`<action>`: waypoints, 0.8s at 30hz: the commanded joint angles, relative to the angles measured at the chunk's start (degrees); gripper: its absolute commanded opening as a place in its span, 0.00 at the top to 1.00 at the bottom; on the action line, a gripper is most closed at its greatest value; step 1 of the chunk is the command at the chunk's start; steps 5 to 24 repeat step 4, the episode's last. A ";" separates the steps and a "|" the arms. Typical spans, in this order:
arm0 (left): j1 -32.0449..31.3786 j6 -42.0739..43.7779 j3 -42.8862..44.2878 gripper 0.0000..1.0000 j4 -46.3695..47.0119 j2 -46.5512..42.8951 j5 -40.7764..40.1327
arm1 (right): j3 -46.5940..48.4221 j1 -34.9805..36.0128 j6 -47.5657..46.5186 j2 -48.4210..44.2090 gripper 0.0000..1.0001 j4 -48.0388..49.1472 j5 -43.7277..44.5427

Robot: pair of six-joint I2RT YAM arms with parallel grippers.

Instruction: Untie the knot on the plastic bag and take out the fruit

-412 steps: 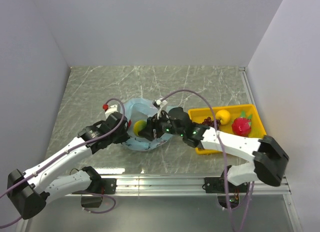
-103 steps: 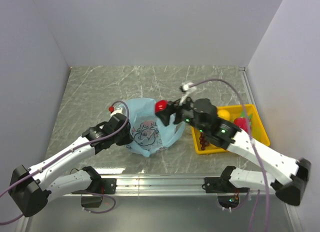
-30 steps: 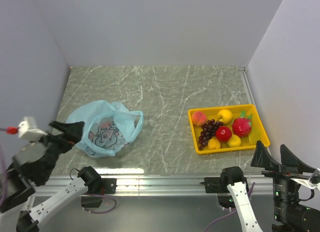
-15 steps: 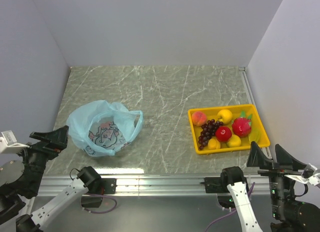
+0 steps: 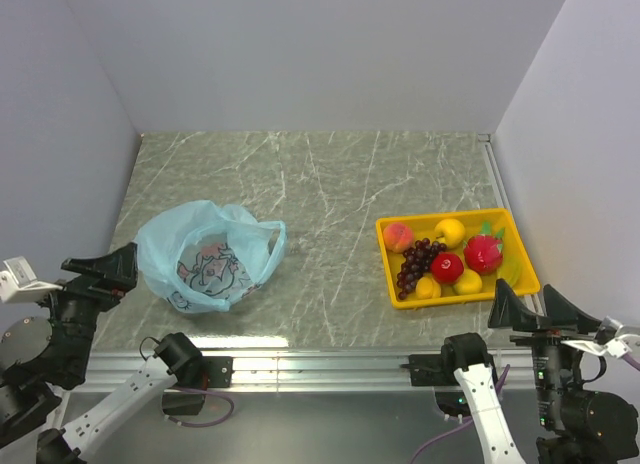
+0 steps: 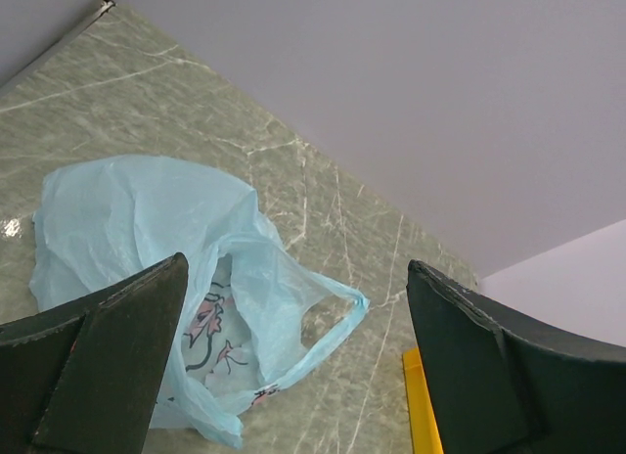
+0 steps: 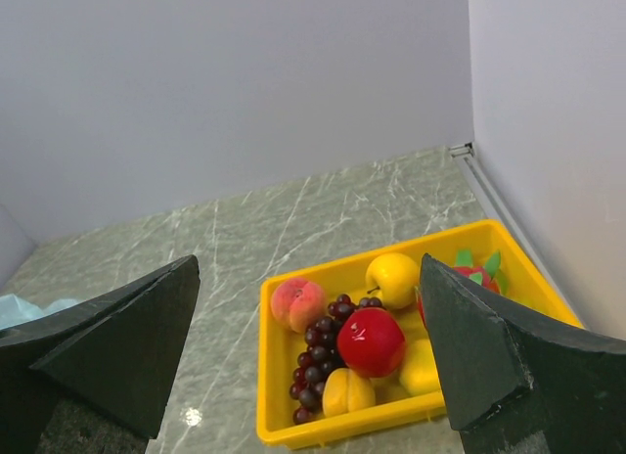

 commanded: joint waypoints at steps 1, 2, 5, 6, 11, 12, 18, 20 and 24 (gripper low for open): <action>0.03 2.67 -0.71 0.01 4.27 0.53 -1.36 | -0.42 -0.21 0.29 -2.14 0.00 2.40 0.24; 0.03 2.93 -1.06 0.01 4.53 0.88 -1.28 | -0.42 -0.21 0.29 -2.05 0.00 2.40 0.16; 0.03 3.11 -1.24 0.01 4.80 1.06 -1.36 | -0.77 -0.12 0.03 -2.05 0.00 3.01 -0.63; 0.03 3.11 -1.24 0.01 4.80 1.06 -1.36 | -0.77 -0.12 0.03 -2.05 0.00 3.01 -0.63; 0.03 3.11 -1.24 0.01 4.80 1.06 -1.36 | -0.77 -0.12 0.03 -2.05 0.00 3.01 -0.63; 0.03 3.11 -1.24 0.01 4.80 1.06 -1.36 | -0.77 -0.12 0.03 -2.05 0.00 3.01 -0.63; 0.03 3.11 -1.24 0.01 4.80 1.06 -1.36 | -0.77 -0.12 0.03 -2.05 0.00 3.01 -0.63; 0.03 3.11 -1.24 0.01 4.80 1.06 -1.36 | -0.77 -0.12 0.03 -2.05 0.00 3.01 -0.63; 0.03 3.11 -1.24 0.01 4.80 1.06 -1.36 | -0.77 -0.12 0.03 -2.05 0.00 3.01 -0.63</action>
